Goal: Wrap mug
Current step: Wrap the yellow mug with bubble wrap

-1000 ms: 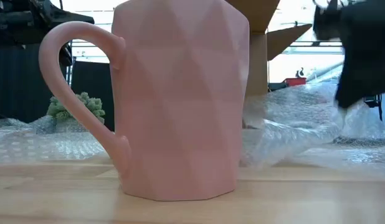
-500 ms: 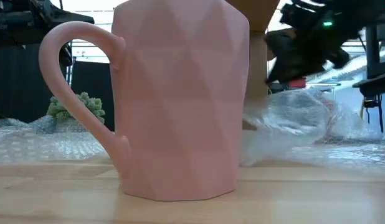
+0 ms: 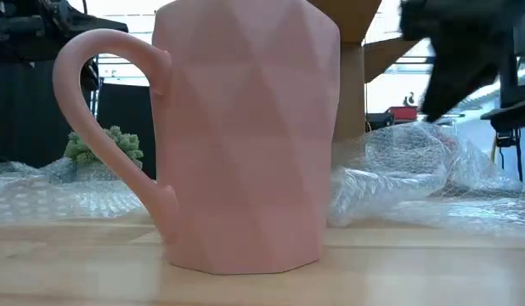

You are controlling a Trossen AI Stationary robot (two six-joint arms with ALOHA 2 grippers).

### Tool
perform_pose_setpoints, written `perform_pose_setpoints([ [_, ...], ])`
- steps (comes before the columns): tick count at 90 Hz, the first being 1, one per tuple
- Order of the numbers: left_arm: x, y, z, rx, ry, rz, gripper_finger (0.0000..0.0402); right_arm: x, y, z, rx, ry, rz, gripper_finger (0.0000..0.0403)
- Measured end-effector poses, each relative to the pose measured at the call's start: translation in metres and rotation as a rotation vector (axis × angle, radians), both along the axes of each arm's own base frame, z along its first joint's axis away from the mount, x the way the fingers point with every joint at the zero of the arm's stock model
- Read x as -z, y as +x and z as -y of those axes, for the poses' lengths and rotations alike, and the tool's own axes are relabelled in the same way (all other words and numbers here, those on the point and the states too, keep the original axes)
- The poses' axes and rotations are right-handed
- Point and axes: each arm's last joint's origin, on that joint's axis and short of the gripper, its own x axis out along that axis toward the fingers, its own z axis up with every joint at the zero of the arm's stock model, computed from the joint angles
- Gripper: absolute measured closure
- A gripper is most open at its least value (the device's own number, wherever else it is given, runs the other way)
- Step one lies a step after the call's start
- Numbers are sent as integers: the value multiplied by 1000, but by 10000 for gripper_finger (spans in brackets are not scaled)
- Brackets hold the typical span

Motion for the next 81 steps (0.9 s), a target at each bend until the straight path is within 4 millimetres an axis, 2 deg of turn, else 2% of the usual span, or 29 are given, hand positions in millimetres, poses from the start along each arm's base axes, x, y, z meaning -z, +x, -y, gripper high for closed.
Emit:
perform_pose_setpoints([
  [16,0,0,0,0,0,2,402,43,-6,-21,-1,-56,4,206],
  [25,0,0,0,1,-1,4,402,63,-2,-20,5,-102,-15,206],
  [35,-1,0,0,1,-1,6,402,71,4,-13,38,-181,-5,206],
  [46,-1,0,0,1,-1,6,402,68,14,3,127,-303,73,206],
  [59,-1,0,0,1,-1,6,402,61,25,32,263,-438,144,206],
  [69,-1,0,0,1,-1,6,402,61,32,59,334,-494,104,206],
  [81,-1,0,0,1,-1,6,402,59,38,88,436,-477,61,206],
])
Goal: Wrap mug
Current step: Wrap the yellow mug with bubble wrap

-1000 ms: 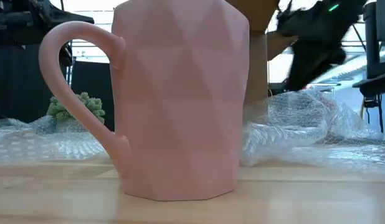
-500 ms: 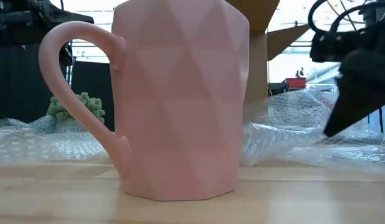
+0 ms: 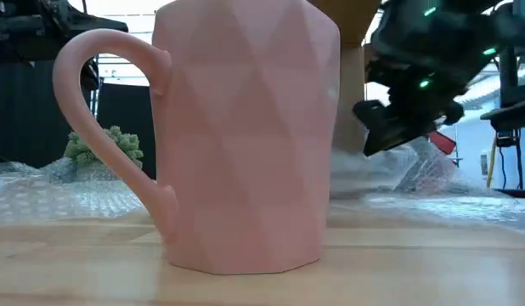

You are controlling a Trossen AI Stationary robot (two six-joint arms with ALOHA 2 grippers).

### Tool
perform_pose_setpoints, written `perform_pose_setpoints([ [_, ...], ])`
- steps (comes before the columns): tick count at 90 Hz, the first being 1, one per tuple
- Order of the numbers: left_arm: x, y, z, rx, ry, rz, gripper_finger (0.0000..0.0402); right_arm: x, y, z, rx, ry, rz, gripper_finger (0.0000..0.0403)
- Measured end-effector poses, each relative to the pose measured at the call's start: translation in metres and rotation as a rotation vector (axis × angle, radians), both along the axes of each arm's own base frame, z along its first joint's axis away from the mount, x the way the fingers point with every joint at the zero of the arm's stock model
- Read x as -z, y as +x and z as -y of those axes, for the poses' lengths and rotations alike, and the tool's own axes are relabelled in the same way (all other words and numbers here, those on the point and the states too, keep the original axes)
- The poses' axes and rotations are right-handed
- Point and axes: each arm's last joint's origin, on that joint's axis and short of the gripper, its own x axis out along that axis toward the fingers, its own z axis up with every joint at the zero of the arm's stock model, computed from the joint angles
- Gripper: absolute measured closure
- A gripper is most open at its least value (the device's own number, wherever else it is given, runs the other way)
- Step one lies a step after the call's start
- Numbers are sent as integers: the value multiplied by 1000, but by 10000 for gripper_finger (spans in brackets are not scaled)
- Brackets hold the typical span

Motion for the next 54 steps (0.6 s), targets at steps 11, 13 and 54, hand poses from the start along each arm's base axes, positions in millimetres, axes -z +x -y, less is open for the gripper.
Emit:
perform_pose_setpoints([
  [11,0,0,0,0,0,0,402,-8,5,21,50,36,-5,206],
  [13,0,0,0,0,0,0,402,-8,6,24,40,55,-25,206],
  [54,-1,0,0,0,-1,9,402,-59,-17,-47,-235,543,-63,206],
])
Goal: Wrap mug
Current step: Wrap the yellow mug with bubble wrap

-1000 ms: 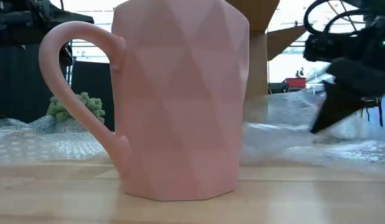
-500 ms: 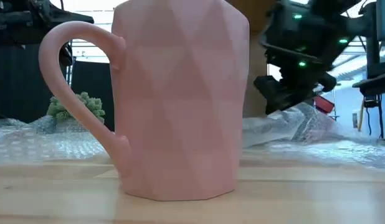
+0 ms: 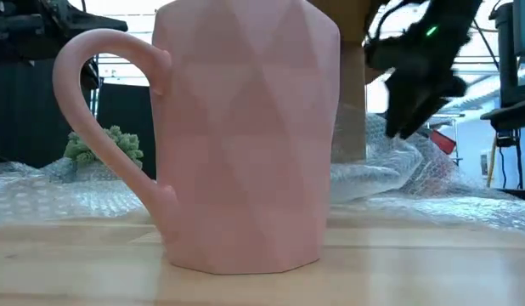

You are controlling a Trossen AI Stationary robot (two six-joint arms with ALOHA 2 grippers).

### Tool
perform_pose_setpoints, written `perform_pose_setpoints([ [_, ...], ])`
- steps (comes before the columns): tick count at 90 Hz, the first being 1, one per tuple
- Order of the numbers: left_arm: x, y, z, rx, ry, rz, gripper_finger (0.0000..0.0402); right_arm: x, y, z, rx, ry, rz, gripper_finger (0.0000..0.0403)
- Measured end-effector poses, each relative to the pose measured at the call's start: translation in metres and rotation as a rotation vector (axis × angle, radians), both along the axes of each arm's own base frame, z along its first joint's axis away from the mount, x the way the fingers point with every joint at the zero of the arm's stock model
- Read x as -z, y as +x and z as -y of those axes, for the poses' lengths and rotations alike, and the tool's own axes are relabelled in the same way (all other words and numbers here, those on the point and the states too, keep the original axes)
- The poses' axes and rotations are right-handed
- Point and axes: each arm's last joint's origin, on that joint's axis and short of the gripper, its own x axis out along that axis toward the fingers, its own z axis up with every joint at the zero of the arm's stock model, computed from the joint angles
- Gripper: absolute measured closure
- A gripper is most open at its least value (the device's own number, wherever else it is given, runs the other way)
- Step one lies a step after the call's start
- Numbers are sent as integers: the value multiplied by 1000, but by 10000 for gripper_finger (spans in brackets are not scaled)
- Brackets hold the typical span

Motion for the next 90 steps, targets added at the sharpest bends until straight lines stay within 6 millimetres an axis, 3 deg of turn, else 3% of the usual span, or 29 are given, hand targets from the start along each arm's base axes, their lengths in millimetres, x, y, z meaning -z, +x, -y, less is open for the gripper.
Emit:
perform_pose_setpoints([
  [11,0,0,0,0,1,-5,402,23,-16,-41,33,55,54,206],
  [25,0,0,0,-1,0,0,402,59,-28,-76,75,133,72,206],
  [52,0,0,0,-1,-1,0,402,84,-38,-135,-11,418,40,206],
  [67,0,0,0,6,-25,5,402,72,-48,-156,-48,645,-23,206],
  [77,-1,0,0,6,-26,13,402,40,-45,-161,-103,733,40,206],
  [90,-1,0,0,6,-26,17,402,22,-35,-137,-111,483,248,206],
])
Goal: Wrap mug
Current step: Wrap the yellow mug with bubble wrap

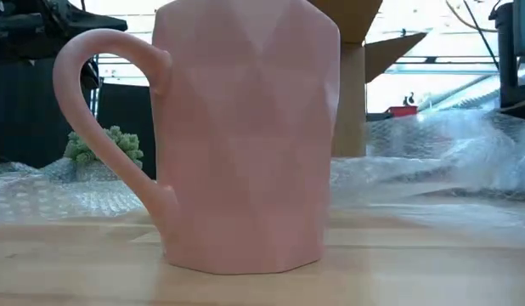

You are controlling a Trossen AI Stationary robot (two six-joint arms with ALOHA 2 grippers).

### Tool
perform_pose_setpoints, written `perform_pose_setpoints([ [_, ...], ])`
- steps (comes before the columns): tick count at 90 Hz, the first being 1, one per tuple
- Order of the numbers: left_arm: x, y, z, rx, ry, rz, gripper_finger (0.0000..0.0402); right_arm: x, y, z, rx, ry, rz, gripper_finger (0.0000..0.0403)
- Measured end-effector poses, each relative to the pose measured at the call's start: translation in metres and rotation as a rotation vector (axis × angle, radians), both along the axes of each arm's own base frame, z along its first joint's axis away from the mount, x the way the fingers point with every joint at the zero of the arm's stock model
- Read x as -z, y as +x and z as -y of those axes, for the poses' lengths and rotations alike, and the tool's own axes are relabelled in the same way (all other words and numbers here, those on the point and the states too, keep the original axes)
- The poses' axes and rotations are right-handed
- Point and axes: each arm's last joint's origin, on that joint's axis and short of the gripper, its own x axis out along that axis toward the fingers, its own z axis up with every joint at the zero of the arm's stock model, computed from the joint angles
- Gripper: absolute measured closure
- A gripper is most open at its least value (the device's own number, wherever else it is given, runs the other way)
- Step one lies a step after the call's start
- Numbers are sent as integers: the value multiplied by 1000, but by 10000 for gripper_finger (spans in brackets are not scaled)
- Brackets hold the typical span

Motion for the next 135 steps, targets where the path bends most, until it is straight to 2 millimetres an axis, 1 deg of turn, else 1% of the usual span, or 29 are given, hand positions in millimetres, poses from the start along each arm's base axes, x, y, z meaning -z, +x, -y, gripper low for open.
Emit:
perform_pose_setpoints([
  [6,-1,0,0,0,-1,9,402,-7,9,16,66,-170,112,206],
  [12,-1,0,0,0,-1,8,402,-7,18,36,130,-348,141,206],
  [20,-1,0,0,-1,-1,11,402,-2,28,65,181,-531,85,206],
  [29,-1,0,0,-1,-1,11,402,0,37,102,236,-642,-42,206],
  [39,-1,0,0,-1,-1,10,402,6,41,142,231,-670,-244,206],
  [45,-1,0,0,-2,-1,10,402,14,38,165,197,-657,-365,206],
  [51,-1,0,0,-2,0,9,402,22,34,185,192,-643,-444,206],
  [62,-1,0,0,-2,0,8,402,37,21,217,279,-633,-572,206],
  [71,-1,0,0,-1,-1,8,402,49,6,236,382,-614,-660,206],
  [86,-1,0,0,-2,-1,8,402,60,-10,253,512,-612,-723,206],
  [92,-1,0,0,-3,1,7,402,59,-10,257,526,-626,-731,206],
  [97,-1,0,0,-3,2,7,402,53,-8,257,509,-632,-729,206],
  [104,-1,0,0,-4,3,7,402,35,-2,256,463,-640,-698,206],
  [115,-1,0,0,-5,5,7,402,-4,5,246,385,-667,-601,206],
  [124,-1,0,0,-5,5,7,402,-34,9,232,309,-662,-431,206],
  [135,-1,0,0,-5,5,6,402,-62,15,206,198,-558,-136,206],
])
